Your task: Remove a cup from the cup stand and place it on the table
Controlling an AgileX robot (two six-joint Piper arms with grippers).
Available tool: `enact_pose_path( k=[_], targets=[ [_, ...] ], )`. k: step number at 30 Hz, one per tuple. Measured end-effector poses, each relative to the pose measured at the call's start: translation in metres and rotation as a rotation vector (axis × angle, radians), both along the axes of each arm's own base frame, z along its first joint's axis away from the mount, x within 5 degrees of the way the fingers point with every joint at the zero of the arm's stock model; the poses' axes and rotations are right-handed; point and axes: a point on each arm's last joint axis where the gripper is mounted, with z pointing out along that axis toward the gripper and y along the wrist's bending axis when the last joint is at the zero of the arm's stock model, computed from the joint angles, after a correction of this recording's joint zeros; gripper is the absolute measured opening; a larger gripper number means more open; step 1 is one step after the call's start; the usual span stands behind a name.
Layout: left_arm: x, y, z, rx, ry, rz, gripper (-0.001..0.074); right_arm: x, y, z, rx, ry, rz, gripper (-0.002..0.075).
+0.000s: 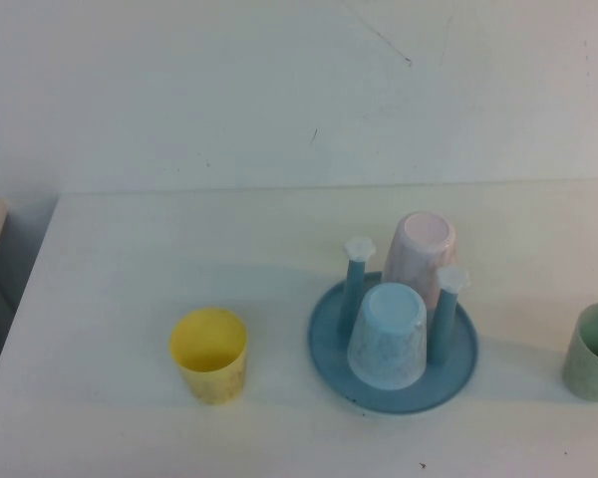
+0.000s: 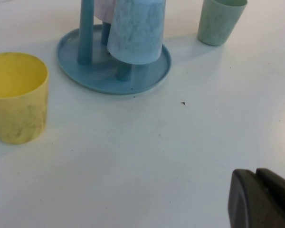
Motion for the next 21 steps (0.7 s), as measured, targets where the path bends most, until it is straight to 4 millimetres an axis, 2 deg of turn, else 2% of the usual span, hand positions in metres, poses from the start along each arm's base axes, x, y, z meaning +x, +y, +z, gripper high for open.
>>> enact_pose_path(
  k=[4, 9, 13, 16, 21],
  targets=[
    [-0.001, 0.000, 0.000, -0.001, 0.008, -0.006, -0.0001, 0.004, -0.014, -0.012, -0.019, 0.024, -0.157, -0.0001],
    [-0.001, 0.000, 0.000, -0.001, 0.008, -0.006, -0.0001, -0.006, -0.026, -0.040, -0.053, -0.008, -0.276, -0.0001],
    [-0.001, 0.000, 0.000, -0.001, 0.008, -0.006, -0.0001, -0.012, -0.028, -0.066, 0.069, -0.016, -0.300, -0.0001],
    [-0.001, 0.000, 0.000, -0.001, 0.008, -0.006, -0.0001, -0.017, -0.024, -0.089, 0.106, 0.141, -0.294, -0.0001],
    [-0.001, 0.000, -0.001, 0.000, 0.010, -0.006, -0.0001, -0.025, -0.028, -0.123, 0.114, 0.472, -0.424, -0.0001]
  ],
)
